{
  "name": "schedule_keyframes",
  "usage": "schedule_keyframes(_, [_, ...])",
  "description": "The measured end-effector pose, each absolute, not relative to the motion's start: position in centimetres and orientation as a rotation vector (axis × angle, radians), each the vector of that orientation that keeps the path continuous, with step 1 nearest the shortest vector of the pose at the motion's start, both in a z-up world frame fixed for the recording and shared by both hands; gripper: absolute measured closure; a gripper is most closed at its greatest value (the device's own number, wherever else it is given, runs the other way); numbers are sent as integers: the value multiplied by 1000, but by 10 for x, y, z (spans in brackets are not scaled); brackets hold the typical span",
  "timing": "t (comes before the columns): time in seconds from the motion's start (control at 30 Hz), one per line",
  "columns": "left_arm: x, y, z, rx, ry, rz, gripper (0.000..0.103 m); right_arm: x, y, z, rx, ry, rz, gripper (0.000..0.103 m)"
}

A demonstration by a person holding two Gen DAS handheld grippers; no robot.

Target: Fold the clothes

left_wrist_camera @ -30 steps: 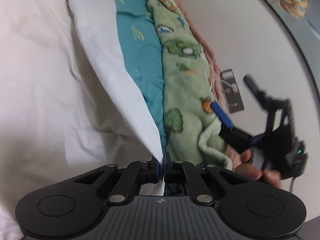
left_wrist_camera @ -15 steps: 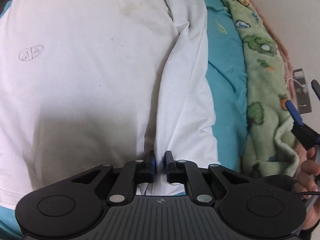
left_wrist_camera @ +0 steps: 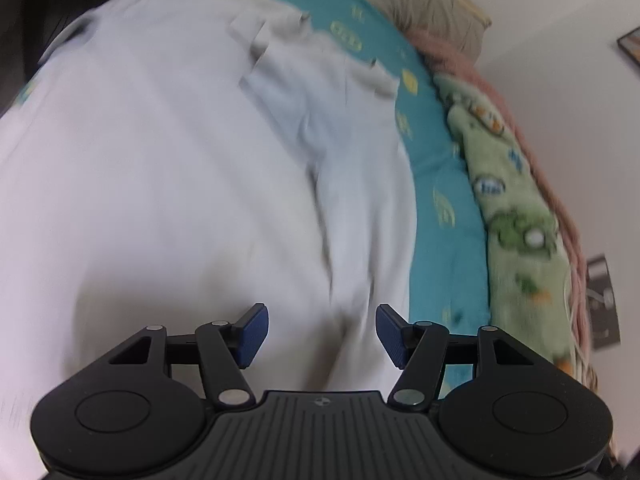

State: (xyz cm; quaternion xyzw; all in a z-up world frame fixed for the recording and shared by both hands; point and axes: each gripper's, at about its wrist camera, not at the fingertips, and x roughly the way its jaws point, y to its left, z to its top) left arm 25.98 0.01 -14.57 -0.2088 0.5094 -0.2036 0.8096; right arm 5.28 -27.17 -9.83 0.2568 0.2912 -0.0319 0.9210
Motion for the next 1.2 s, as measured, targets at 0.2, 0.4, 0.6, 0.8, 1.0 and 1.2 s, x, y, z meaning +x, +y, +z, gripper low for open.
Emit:
schedule_keyframes(0.2, [327, -52, -170, -417, 994, -404, 44, 86, -271, -120, 491, 631, -113, 15])
schedule_keyframes(0.4, [355, -61, -183, -382, 952, -338, 94, 105, -278, -141, 523, 647, -103, 15])
schedule_keyframes(0.6, [361, -65, -162, -135, 859, -249, 96, 114, -276, -151, 528, 659, -84, 15])
schedule_keyframes(0.8, [338, -44, -166, -225, 928, -281, 69, 113, -279, -151, 535, 654, -83, 15])
schedule_keyframes(1.0, [254, -5, -147, -287, 1017, -387, 55, 107, -279, -141, 531, 617, -71, 15])
schedule_keyframes(1.2, [134, 25, -157, -354, 1194, -383, 48, 90, -272, -123, 501, 573, -30, 15])
